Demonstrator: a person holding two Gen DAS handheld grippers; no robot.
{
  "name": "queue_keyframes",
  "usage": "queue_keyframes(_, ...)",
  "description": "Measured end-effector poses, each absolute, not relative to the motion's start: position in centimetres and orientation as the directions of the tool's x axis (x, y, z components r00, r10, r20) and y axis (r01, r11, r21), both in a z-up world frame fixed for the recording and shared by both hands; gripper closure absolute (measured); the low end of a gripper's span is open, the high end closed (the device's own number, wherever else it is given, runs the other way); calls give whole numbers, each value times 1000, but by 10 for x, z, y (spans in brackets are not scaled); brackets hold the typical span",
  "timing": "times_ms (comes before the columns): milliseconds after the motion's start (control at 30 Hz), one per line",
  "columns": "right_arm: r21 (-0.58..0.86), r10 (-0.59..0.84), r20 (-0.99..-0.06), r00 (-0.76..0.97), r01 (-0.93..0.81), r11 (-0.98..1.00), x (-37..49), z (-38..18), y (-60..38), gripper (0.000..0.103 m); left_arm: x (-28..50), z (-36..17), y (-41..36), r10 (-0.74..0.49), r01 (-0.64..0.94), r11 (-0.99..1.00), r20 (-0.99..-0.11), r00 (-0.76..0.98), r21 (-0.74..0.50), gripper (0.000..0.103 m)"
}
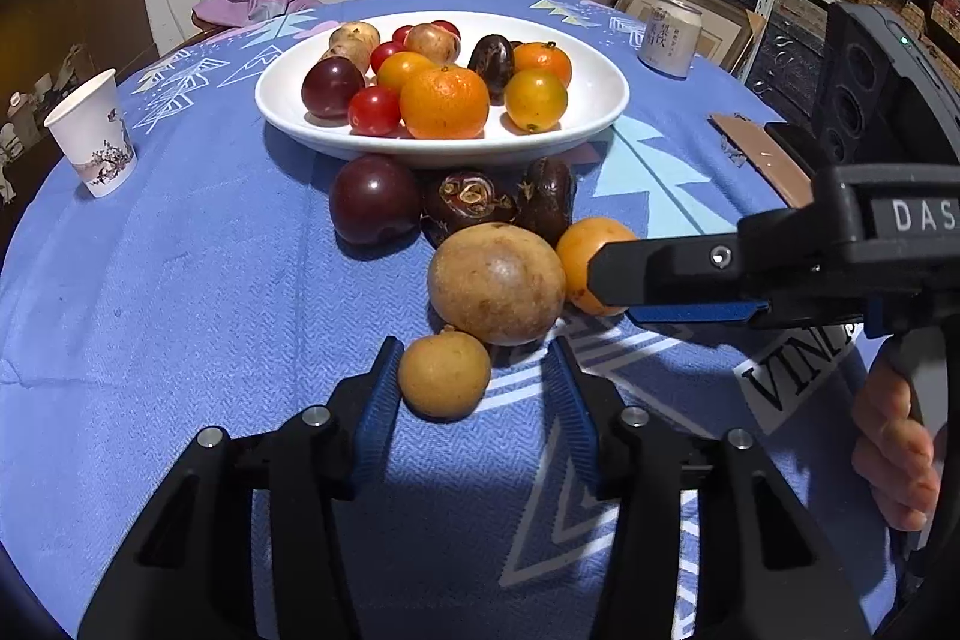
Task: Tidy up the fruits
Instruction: 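Move the left tool to a small pale fruit while the right tool approaches the large pale fruit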
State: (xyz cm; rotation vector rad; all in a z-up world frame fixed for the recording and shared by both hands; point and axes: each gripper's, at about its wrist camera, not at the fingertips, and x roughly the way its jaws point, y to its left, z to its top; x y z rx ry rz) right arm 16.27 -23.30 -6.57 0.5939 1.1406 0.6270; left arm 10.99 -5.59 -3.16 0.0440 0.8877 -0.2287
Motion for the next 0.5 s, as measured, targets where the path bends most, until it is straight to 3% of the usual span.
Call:
queue_keyframes(200, 710, 714, -632, 301, -142, 689, 168, -65, -233, 55, 109, -33, -57, -171, 216, 975, -775, 608, -45, 55)
queue_keyframes(300, 722, 718, -627, 303, -121, 682, 172, -68, -237, 63, 110, -33, -57, -165, 212, 976, -776, 608, -42, 57)
queue_keyframes(400, 739, 732, -612, 299, -112, 664, 174, -71, -239, 63, 110, -33, -56, -151, 199, 979, -777, 612, -33, 62)
queue_keyframes(500, 730, 726, -615, 308, -126, 672, 172, -69, -237, 64, 110, -32, -54, -145, 183, 982, -775, 615, -38, 75)
